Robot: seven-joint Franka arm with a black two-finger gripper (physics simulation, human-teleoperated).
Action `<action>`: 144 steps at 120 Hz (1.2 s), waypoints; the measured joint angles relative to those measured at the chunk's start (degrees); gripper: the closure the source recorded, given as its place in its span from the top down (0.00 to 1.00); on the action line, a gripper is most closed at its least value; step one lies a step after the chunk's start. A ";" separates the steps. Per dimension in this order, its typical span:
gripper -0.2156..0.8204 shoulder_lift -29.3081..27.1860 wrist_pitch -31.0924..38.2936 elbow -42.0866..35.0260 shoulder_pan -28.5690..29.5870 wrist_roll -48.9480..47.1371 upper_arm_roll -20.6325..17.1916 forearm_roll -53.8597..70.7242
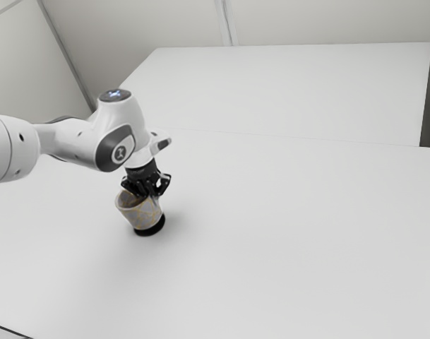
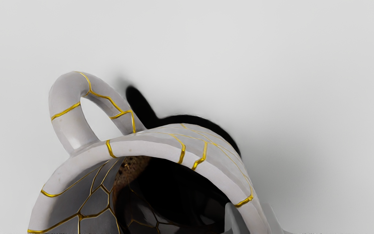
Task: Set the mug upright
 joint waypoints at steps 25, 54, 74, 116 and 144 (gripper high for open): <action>0.14 0.53 -0.29 -0.06 -0.53 -3.84 -0.02 1.34; 0.57 0.61 -0.83 0.74 -0.49 -5.92 0.33 1.94; 0.69 0.02 -2.00 2.26 -0.65 -6.63 0.38 2.06; 0.77 -1.88 -13.81 17.07 -0.59 2.31 2.66 1.14; 0.79 -2.69 -23.70 26.88 0.95 11.53 3.87 -0.78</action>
